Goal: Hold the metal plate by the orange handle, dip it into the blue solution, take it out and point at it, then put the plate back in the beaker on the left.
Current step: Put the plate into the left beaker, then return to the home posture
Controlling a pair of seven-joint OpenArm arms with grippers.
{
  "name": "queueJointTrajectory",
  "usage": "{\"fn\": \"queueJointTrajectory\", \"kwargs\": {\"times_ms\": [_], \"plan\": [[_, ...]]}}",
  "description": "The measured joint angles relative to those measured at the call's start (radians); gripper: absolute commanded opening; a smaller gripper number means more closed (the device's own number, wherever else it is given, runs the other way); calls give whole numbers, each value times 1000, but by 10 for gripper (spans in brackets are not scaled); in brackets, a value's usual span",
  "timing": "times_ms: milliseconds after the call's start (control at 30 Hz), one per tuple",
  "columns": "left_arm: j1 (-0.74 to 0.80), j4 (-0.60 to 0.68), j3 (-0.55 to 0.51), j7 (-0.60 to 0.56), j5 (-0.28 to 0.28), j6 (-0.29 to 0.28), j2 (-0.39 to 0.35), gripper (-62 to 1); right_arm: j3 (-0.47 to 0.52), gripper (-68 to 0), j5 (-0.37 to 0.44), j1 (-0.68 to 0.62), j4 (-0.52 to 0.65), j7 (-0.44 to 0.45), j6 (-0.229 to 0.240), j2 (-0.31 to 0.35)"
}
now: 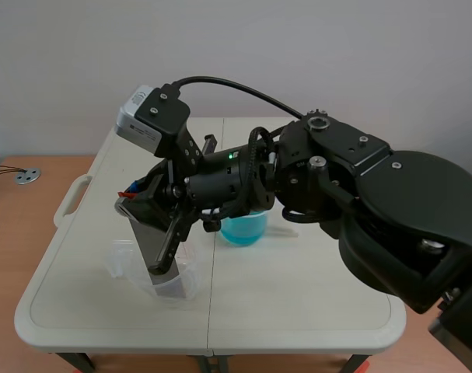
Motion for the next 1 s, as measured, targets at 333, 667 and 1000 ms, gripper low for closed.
{"fn": "queueJointTrajectory", "kwargs": {"times_ms": [333,667,1000], "plan": [[0,0,0,0,0,0,0,-580,0,-662,-8,3,-12,4,0,-9],[0,0,0,0,0,0,0,-579,0,-576,-31,3,-12,3,1,-8],[0,0,0,0,0,0,0,-278,1,-355,-58,16,-12,-8,1,-8]]}}
